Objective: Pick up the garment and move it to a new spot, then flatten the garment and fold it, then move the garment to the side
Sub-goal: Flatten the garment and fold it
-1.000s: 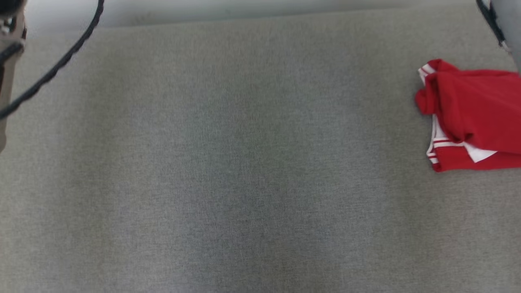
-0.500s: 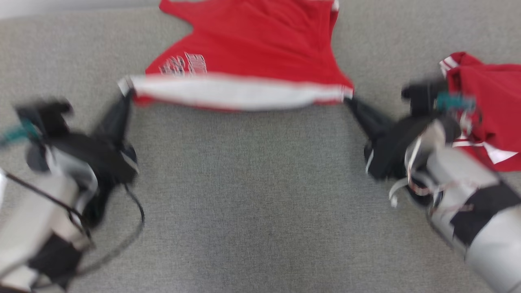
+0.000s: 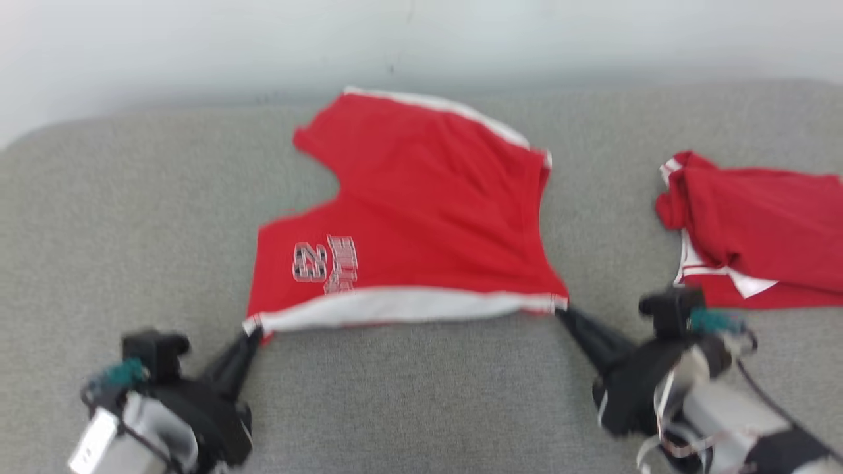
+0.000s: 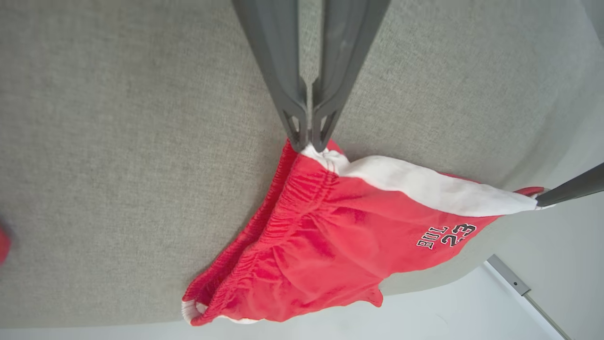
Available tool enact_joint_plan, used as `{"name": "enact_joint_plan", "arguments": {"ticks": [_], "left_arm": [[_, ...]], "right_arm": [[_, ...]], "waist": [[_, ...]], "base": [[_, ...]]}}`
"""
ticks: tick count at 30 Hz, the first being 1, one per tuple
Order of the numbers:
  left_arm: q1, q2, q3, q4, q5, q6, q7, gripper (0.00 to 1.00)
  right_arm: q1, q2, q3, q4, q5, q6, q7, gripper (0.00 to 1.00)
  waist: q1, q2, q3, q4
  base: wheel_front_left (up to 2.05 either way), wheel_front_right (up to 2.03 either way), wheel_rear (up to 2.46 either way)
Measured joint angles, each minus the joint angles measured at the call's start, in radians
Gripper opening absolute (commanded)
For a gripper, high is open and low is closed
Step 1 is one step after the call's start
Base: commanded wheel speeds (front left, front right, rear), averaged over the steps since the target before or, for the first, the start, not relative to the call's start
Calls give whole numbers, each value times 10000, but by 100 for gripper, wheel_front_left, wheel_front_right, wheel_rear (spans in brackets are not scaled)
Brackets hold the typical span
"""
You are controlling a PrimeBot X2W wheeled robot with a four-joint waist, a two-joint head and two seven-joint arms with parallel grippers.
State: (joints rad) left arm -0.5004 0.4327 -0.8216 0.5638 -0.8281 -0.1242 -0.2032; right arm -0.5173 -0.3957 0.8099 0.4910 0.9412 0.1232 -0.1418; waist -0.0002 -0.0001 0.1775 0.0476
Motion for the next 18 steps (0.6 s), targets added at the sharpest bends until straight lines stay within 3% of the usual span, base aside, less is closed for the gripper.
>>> {"name": "enact_joint_plan", "arguments": {"ticks": [6, 18], "left_arm": [[1015, -25, -533, -59, 330, 136, -35, 0], [2564, 284, -648, -604, 267, 642, -104, 0]], "right_arm": [[1217, -403, 288, -186, 2, 0, -136, 0], [2769, -1083, 242, -865, 437, -8, -318, 0]], "waist": [[-1, 0, -867, 22], [-1, -1, -2180, 86]], "base": [[0, 0, 0], [0, 0, 0]]}}
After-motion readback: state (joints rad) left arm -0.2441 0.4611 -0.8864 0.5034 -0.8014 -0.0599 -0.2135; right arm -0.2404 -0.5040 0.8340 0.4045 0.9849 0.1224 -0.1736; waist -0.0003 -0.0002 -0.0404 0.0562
